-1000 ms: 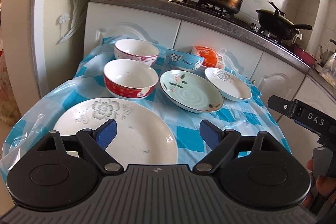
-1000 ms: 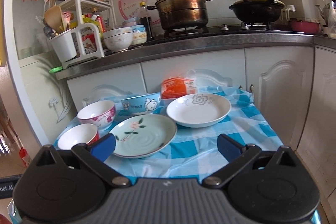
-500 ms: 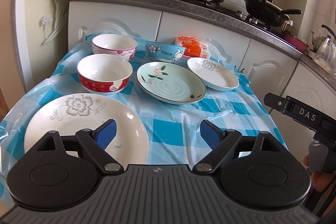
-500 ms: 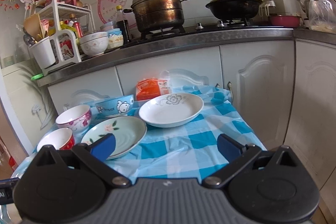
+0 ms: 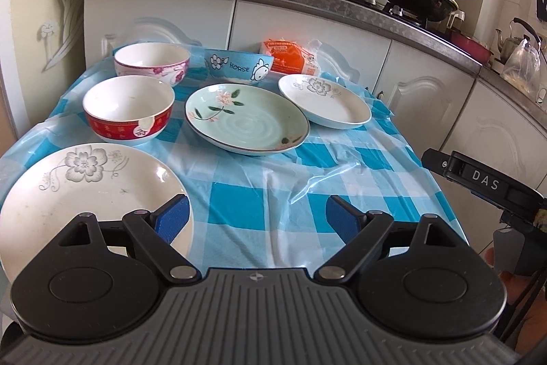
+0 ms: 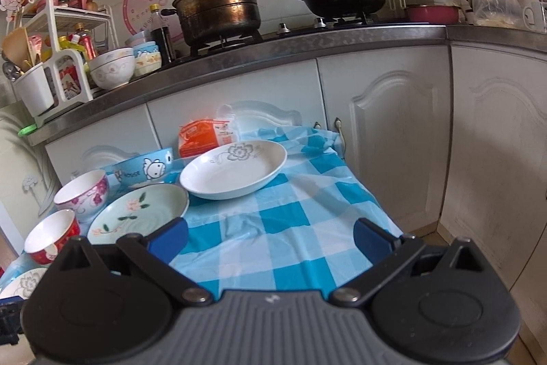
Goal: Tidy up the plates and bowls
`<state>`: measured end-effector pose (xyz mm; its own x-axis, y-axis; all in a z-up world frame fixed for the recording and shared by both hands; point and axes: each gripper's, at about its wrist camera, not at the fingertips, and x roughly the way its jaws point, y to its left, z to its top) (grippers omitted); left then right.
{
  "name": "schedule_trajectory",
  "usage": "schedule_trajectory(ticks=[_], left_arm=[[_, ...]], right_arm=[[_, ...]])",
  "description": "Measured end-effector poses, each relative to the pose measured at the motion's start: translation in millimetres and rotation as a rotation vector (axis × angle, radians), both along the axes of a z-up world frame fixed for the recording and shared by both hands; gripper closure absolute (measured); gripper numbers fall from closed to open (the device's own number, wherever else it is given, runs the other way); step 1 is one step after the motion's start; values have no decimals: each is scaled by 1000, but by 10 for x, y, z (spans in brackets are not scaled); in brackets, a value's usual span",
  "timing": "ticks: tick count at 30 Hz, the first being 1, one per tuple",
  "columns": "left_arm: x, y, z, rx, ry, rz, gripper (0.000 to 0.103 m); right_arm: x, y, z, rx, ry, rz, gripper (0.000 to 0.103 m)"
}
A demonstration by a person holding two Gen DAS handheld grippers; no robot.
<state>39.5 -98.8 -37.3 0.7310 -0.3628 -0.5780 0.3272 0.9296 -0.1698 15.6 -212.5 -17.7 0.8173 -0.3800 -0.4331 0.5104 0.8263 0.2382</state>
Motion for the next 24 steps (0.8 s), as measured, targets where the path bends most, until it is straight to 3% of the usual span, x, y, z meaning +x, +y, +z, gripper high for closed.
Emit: schedule_trajectory(ticks=[10, 17, 24], left_arm=[[164, -152, -1, 7, -2, -17, 0], [415, -260, 94, -15, -21, -26, 0], [820, -432, 219, -57, -22, -53, 0]], right_arm=[[105, -145, -163, 25, 17, 8, 1], [226, -478, -320, 154, -9, -14, 1], [463, -918, -427, 308, -106, -52, 1]])
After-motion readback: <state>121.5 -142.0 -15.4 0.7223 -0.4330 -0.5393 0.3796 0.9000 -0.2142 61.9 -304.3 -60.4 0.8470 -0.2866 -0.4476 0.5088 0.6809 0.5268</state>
